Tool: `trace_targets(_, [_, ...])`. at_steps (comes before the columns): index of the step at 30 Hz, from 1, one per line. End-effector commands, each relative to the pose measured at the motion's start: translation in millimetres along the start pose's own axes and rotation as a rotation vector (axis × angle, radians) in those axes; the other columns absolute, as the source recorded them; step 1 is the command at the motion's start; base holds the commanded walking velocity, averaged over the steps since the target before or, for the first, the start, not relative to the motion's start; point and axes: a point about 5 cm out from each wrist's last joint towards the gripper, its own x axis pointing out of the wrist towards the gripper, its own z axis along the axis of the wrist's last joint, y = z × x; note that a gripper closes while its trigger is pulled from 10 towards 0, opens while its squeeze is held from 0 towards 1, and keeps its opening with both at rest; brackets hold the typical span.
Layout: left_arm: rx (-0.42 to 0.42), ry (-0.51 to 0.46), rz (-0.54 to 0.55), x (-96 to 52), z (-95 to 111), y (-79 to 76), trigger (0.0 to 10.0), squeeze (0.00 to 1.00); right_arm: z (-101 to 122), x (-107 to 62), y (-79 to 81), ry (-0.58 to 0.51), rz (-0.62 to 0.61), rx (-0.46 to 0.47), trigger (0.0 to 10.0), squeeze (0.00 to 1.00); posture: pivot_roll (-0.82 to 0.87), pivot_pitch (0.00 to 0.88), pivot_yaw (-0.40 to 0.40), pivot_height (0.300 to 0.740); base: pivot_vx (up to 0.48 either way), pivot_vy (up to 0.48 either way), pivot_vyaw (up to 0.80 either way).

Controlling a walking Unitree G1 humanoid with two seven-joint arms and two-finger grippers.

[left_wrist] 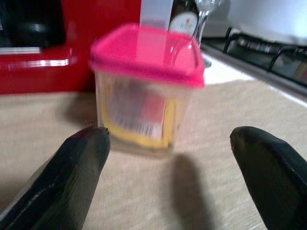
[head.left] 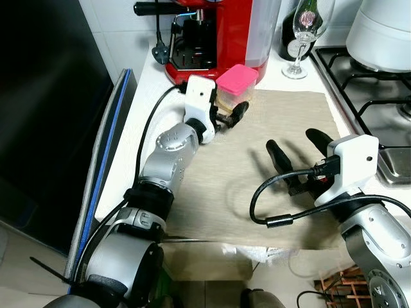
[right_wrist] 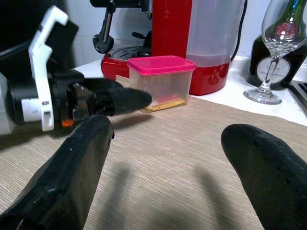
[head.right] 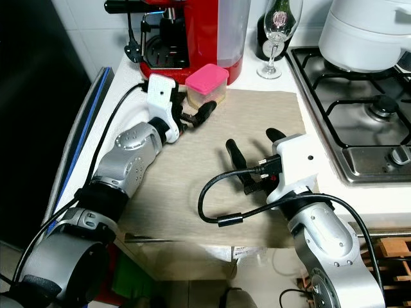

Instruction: Restocking fridge

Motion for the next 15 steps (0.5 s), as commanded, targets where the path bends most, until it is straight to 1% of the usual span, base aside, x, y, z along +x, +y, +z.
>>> trace_targets(1, [0.012, -0.017, -0.002, 4.7, 6, -1.9, 10.0, 0.00, 0, -2.2, 0.4, -0.001, 0.005, -0.005, 10.0, 0.00, -0.33, 0.076, 0.055, 0.740, 0.000, 0.000, 0.00])
trace_targets(7, [0.023, -0.030, 0.003, 8.5, 8, -3.3, 10.0, 0.00, 1, -3.3, 0.4, 0.000, 0.004, -0.011, 10.0, 0.00, -0.34, 0.082, 0.056, 0.740, 0.000, 0.000, 0.00])
trace_targets(8, [0.038, -0.048, 0.025, 9.3, 12, -0.7, 10.0, 0.00, 1, -4.5, 0.3, 0.002, 0.001, -0.013, 10.0, 0.00, -0.35, 0.088, 0.056, 0.740, 0.000, 0.000, 0.00])
trace_targets(10, [0.044, -0.057, 0.035, 9.5, 14, 0.5, 10.0, 0.00, 1, -4.9, 0.3, 0.003, 0.000, -0.013, 10.0, 0.00, -0.35, 0.088, 0.056, 0.740, 0.000, 0.000, 0.00])
trace_targets(11, [0.053, -0.071, 0.062, 9.6, 17, 3.9, 10.0, 0.00, 1, -5.7, 0.5, 0.006, -0.001, -0.012, 10.0, 0.00, -0.35, 0.092, 0.055, 0.740, 0.000, 0.000, 0.00])
trace_targets(15, [0.061, -0.065, 0.082, 9.9, 16, 6.3, 10.0, 0.00, 0, -6.2, 0.7, 0.011, 0.000, -0.012, 10.0, 0.00, -0.35, 0.096, 0.052, 0.740, 0.000, 0.000, 0.00])
